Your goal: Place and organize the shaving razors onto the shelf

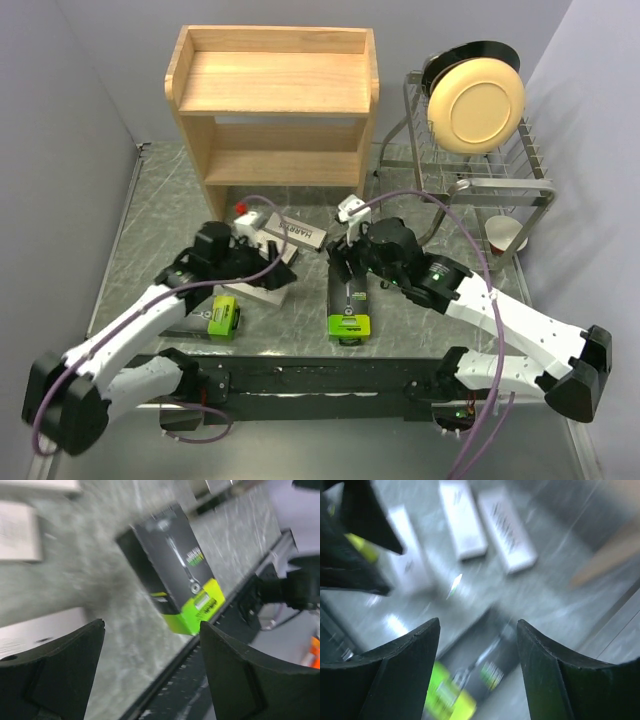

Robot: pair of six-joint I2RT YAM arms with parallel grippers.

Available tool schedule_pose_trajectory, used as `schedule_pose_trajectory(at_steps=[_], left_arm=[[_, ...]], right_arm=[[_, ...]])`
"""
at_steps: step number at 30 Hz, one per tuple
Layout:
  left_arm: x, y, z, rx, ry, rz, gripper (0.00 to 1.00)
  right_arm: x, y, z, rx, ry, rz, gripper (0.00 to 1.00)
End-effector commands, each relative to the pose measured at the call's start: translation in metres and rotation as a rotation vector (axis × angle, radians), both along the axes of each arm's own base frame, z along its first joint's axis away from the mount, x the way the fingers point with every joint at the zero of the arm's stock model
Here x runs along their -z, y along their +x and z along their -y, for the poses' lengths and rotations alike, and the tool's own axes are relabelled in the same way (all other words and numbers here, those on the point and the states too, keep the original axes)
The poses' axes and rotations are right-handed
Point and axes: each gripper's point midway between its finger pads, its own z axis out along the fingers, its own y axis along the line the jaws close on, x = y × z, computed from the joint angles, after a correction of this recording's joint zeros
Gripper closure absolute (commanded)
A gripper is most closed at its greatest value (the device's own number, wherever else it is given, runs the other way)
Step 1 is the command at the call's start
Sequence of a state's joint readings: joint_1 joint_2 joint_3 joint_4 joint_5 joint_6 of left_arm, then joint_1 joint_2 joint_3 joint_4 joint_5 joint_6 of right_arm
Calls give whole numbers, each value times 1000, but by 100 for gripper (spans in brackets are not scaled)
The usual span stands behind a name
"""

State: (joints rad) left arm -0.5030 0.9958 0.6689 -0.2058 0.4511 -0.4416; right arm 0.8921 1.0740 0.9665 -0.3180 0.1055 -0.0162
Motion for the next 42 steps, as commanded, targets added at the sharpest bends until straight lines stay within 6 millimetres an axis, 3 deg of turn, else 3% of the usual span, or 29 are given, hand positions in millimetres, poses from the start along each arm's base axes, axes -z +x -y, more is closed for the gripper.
schedule_pose_trajectory(at_steps=[1,2,4,5,6,8,9,11,15,17,22,28,37,40,42], left_arm=[[4,-5,43,32,-103,-95,19],[0,-8,55,52,-114,-104,20],[20,-4,65,35,-79,-176,22],[17,-5,74,44,-89,-198,22],[31,-3,80,37,-62,-242,23],[29,9,92,-9,-72,-281,23],[40,13,99,-11,-66,-307,24],[44,21,108,-33,-63,-344,24],[70,23,119,-51,-29,-439,27],[82,23,117,-86,10,-492,30],[114,12,100,-158,90,-579,43],[146,-16,48,-272,138,-647,52],[176,-4,-12,-394,166,-618,59],[185,-12,-26,-401,195,-610,67],[181,-10,-24,-390,162,-573,74]], right_arm=[[39,-45,23,60,-1,-298,30],[41,-46,25,71,7,-303,31],[52,-49,31,138,31,-349,32],[60,-49,36,172,23,-364,33],[64,-51,36,213,47,-403,33],[73,-56,42,258,45,-447,32],[75,-57,43,288,65,-467,32],[75,-58,48,317,87,-470,31],[84,-61,61,425,140,-541,30],[98,-66,69,459,128,-588,29],[127,-78,69,486,152,-701,28],[145,-78,55,459,212,-741,28],[149,-66,26,406,349,-755,28],[151,-61,18,396,383,-747,28],[157,-59,15,404,393,-760,28]])
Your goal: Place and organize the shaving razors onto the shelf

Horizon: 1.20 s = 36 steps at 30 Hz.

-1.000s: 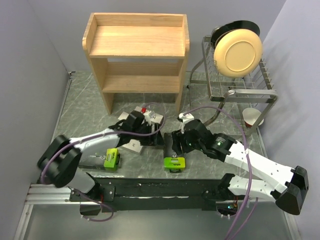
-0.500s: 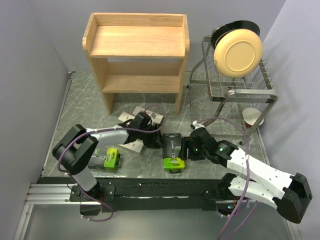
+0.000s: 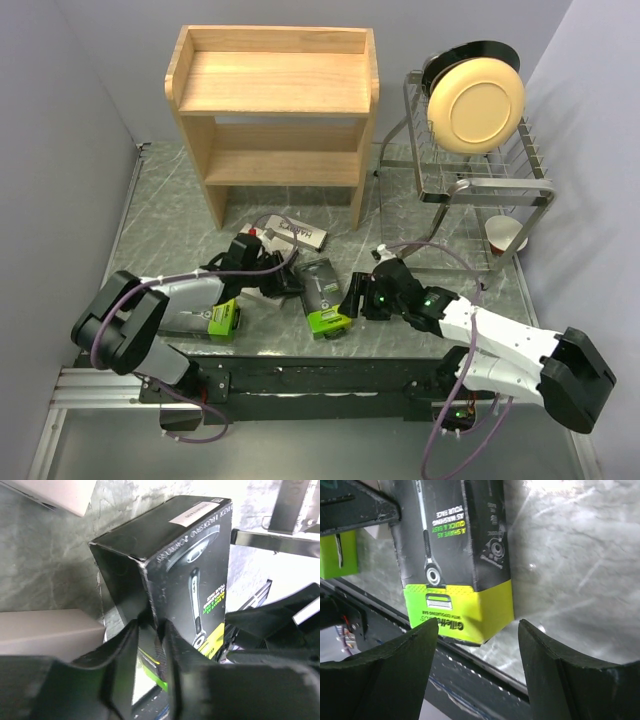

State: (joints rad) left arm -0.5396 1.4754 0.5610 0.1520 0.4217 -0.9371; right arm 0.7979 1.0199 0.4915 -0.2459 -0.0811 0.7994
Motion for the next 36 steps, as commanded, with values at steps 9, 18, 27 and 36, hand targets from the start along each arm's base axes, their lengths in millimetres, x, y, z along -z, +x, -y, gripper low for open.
schedule_pose_trajectory(at_steps=[9,18,27,36], left_arm=[[53,-18,-55,-64,236,-13,99],[74,-34,-68,-101,275,-102,99],[93,-38,-77,-115,319,-161,99],[102,-43,-90,-162,350,-213,99]], right_arm=[[-12,12,-42,-24,125,7,29],[2,0,-46,-55,157,-46,18],[15,1,-64,-70,235,-123,11],[54,2,-30,97,119,-278,10]])
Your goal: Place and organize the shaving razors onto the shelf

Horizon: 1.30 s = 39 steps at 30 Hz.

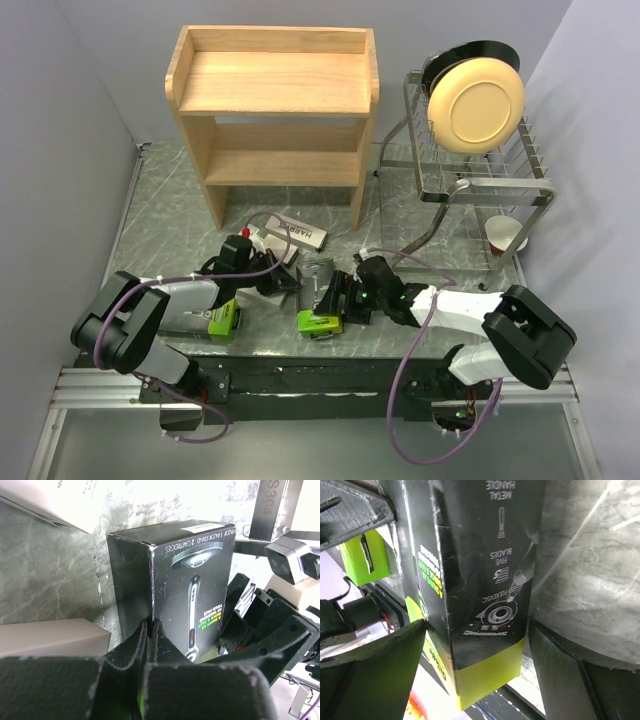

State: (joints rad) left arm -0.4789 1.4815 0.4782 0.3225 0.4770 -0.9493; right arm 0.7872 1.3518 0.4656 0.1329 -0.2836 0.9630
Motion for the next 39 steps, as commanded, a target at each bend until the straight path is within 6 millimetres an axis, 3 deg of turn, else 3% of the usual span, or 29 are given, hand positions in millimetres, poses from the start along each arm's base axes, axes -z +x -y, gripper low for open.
schedule_pose_trajectory(at_steps=[1,4,7,9,12,14,15,16,17,18,19,20,23,27,28,30,31,33,34,36,38,39], left_arm=[[101,-51,-80,-133,417,-263,99],[99,-48,-80,-140,413,-249,99],[93,-43,-80,-138,416,-216,96],[85,-36,-82,-155,432,-189,86],[56,-22,-77,-137,415,-104,72],[15,-9,-60,-33,348,24,65],[3,-16,-55,31,336,31,57],[-19,-22,-47,114,291,66,52],[-51,-10,-40,201,291,191,49],[-68,-10,-40,238,297,236,44],[-73,-21,-46,283,330,206,42],[-101,-9,-46,304,348,306,40],[-145,0,-64,313,378,413,40],[-190,5,-92,247,451,548,40],[-197,6,-98,227,472,573,40],[-208,5,-115,161,539,629,40],[-204,3,-120,153,554,633,40],[-210,-3,-126,136,575,684,40],[-210,-5,-127,137,576,691,40],[-213,-9,-128,137,574,706,40],[-216,-10,-129,133,573,716,40],[-216,-9,-130,131,574,722,40]], right_arm=[[16,2,16,90,-19,-74,10],[5,9,6,98,53,-47,19],[-13,16,-8,51,106,-5,51],[-25,20,-14,27,117,25,62],[-37,19,-13,-11,113,53,86],[-57,25,-12,-29,124,117,100],[-60,22,-9,-62,109,138,100],[-76,25,-11,-75,132,183,100],[-82,25,-10,-91,138,205,100],[-89,23,-11,-124,144,242,100],[-103,25,-12,-131,167,284,100],[-110,25,-12,-140,177,310,100],[-138,29,-17,-180,202,394,100],[-183,40,-23,-180,250,511,100],[-201,50,-26,-153,259,560,100],[-211,66,-29,-110,242,578,100],[-234,79,-32,-73,253,615,100],[-240,104,-37,6,233,603,100],[-267,117,-41,35,270,630,100],[-287,138,-55,80,320,596,100],[-292,155,-67,113,341,570,100],[-311,161,-72,119,373,592,100]])
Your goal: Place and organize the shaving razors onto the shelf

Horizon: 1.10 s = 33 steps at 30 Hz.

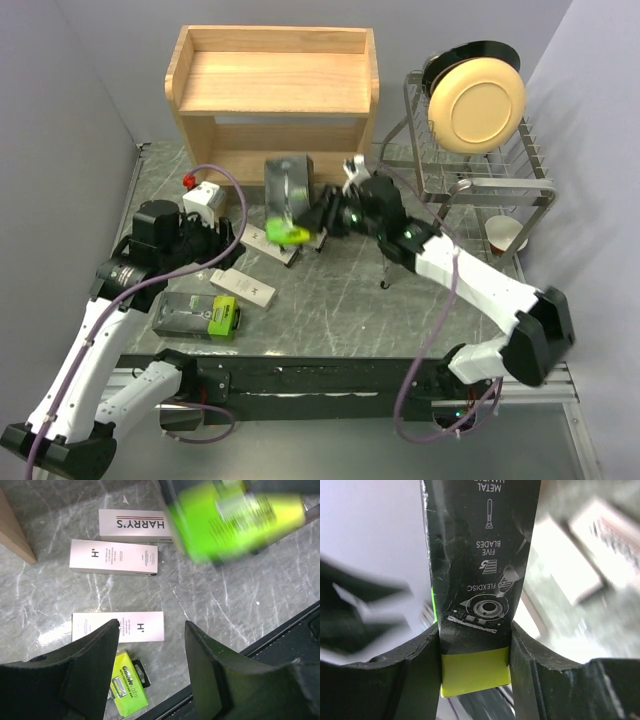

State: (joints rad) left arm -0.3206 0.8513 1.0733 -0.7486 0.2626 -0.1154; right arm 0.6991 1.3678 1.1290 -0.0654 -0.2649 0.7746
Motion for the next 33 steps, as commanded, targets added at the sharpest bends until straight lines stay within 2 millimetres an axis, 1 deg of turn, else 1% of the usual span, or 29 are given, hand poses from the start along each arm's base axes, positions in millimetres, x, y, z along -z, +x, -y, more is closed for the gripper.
schedule_pose_trajectory(at_steps=[1,2,3,4,5,6,7,8,10,11,13,14,15,16,17,19,20,22,23,24,25,26,29,30,31,32,33], left_arm=[[4,0,-9,-4,47,22,40],[4,0,-8,2,44,27,40],[5,1,-5,16,36,29,40],[4,1,-3,22,27,32,40],[4,3,-2,27,22,35,40],[2,5,0,31,10,44,40],[0,5,3,41,-3,47,40],[1,7,4,42,-7,44,40],[1,10,6,43,-15,47,40],[1,11,7,46,-19,44,40],[3,12,9,51,-29,33,41],[4,12,11,56,-35,28,41],[4,12,11,59,-39,24,41],[5,12,12,62,-42,22,41],[4,14,14,65,-47,24,42],[4,16,16,68,-55,25,42],[3,19,17,69,-56,35,42],[1,24,18,69,-63,49,42],[0,30,20,67,-64,62,42],[-2,35,18,49,-59,73,41],[0,41,19,42,-55,68,41],[-3,46,19,43,-53,81,41],[-7,65,20,12,-47,108,40],[-15,74,21,2,-60,150,40],[-17,82,20,-22,-58,166,40],[-19,88,20,-33,-64,180,39],[-28,97,22,-43,-81,221,39]], right_arm=[[-84,47,-22,87,190,103,100],[-85,53,-25,100,191,90,100],[-87,66,-30,125,190,94,100],[-85,72,-32,136,187,89,100],[-75,82,-34,153,176,64,100],[-80,90,-34,173,184,72,100],[-78,94,-35,184,183,66,99],[-71,103,-36,198,175,58,99],[-74,111,-36,208,178,73,98],[-69,117,-36,214,172,75,95],[-68,128,-31,242,167,78,88],[-62,134,-27,260,155,65,77],[-63,139,-22,281,156,66,70],[-63,142,-19,291,154,73,61],[-66,143,-16,295,157,81,46],[-68,145,-10,301,156,91,39],[-74,141,-8,299,160,105,35],[-78,138,-5,294,155,123,30],[-84,134,-2,296,157,137,23],[-85,134,-1,298,153,141,22],[-87,134,3,303,143,154,18],[-89,134,6,308,140,159,16],[-94,135,14,327,133,172,11],[-91,133,16,328,116,163,1],[-98,129,20,332,115,178,0],[-96,126,23,334,105,174,0],[-98,122,24,325,95,184,0]])
